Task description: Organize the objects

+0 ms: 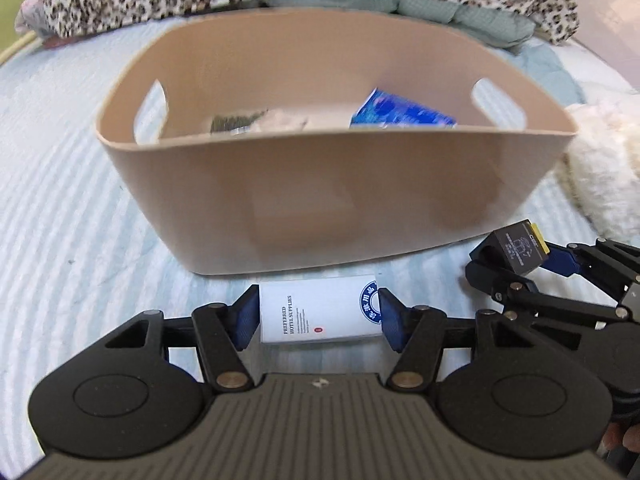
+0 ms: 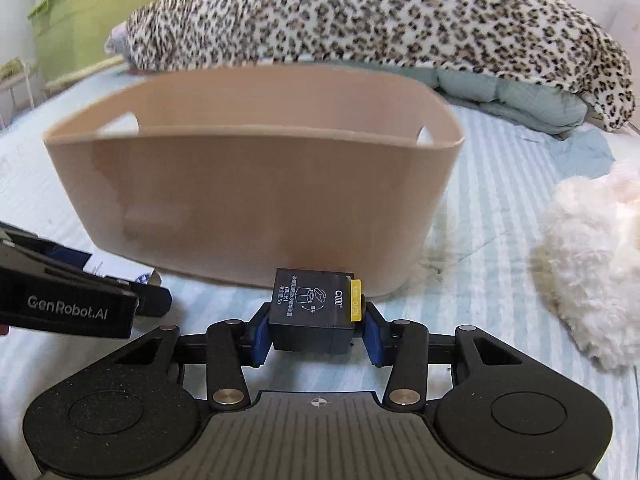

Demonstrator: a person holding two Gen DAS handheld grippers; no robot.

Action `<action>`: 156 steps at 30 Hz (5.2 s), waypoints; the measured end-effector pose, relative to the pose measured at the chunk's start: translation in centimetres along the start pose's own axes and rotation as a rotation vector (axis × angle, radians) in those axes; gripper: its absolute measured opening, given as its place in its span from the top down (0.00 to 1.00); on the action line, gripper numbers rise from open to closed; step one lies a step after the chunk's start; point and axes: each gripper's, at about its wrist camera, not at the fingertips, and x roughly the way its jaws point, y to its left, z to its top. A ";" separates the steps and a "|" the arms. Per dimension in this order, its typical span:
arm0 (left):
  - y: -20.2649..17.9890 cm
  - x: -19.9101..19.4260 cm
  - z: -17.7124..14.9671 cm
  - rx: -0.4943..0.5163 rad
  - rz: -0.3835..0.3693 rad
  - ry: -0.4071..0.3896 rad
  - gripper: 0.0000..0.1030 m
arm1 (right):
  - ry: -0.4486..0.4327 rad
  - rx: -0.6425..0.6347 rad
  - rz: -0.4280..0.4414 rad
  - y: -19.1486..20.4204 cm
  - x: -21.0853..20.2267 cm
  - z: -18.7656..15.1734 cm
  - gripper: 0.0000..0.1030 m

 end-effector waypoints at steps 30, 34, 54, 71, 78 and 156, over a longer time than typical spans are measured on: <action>1.5 -7.2 10.3 -0.037 0.100 -0.314 0.40 | -0.334 0.000 -0.038 -0.6 -7.9 10.7 0.59; 1.6 -4.4 11.3 -0.048 0.159 -0.265 0.39 | -0.303 0.003 -0.065 -0.6 -5.3 11.3 0.59; 1.8 -0.9 9.6 -0.030 0.151 -0.124 0.15 | -0.085 -0.007 -0.072 0.8 0.8 9.5 0.17; 1.3 -9.6 5.1 -0.012 0.150 -0.194 0.14 | -0.139 0.061 -0.067 1.7 -9.9 6.1 0.00; 1.2 -12.5 2.3 -0.028 0.141 -0.197 0.14 | -0.105 0.098 -0.033 2.1 -13.0 3.6 0.00; 0.2 -23.6 -11.8 0.038 0.036 -0.214 0.14 | -0.070 0.105 -0.100 4.4 -24.7 -6.6 0.00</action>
